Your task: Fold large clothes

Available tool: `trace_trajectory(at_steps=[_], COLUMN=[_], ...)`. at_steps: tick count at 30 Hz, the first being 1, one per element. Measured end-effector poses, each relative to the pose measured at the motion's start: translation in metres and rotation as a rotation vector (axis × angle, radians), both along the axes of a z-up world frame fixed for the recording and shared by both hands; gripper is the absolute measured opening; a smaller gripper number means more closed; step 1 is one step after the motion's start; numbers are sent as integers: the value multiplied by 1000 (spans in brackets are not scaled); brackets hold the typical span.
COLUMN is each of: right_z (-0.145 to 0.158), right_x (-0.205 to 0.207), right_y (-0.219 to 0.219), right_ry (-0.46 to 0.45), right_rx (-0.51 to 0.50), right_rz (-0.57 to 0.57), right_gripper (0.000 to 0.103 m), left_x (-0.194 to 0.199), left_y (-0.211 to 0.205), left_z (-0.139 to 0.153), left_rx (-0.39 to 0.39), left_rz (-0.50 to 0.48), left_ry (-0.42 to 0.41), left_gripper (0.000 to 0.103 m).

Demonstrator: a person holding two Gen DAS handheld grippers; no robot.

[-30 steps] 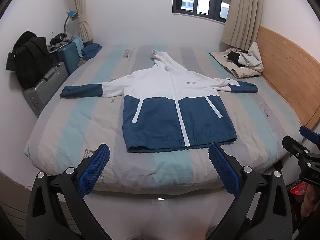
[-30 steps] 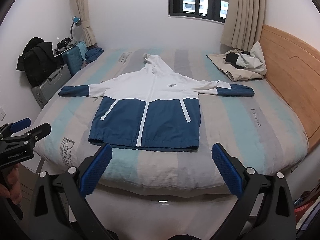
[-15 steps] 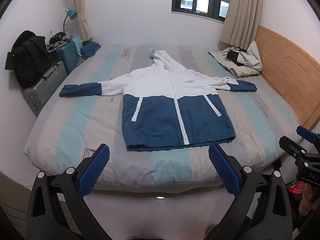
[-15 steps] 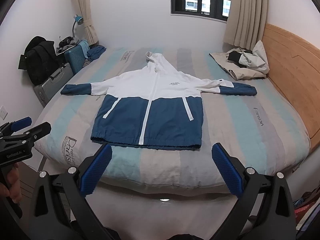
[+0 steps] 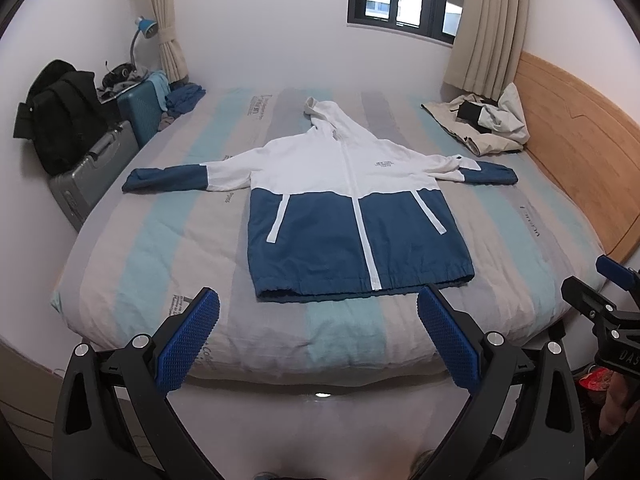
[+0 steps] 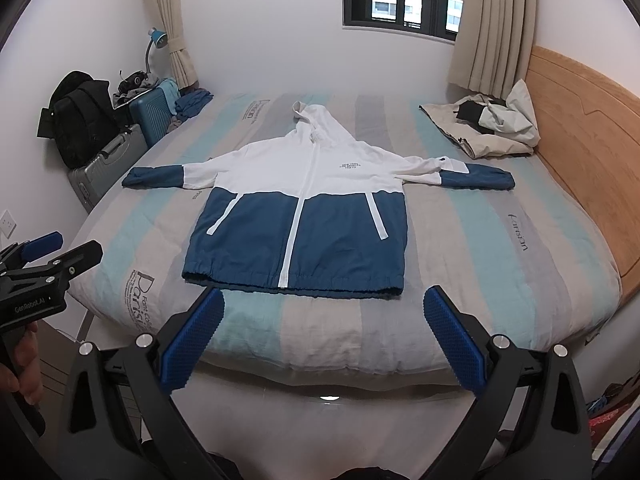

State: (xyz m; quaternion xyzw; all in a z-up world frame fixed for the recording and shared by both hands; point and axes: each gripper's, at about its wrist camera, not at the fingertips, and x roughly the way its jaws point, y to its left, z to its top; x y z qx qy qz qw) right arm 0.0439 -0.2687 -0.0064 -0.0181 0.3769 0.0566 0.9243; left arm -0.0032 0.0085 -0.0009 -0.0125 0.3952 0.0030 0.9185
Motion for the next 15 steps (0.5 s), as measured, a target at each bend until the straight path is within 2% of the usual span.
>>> trace_trajectory(at_steps=[15], right_z=[-6], right_x=[-1], right_y=[-2], right_ry=[6], right_rx=[6], right_rz=[-8], right_gripper=[96], left_x=[0], left_y=[0], left_z=[1], left_rx=[5], left_rz=[0], left_ry=[0], left_gripper=[97])
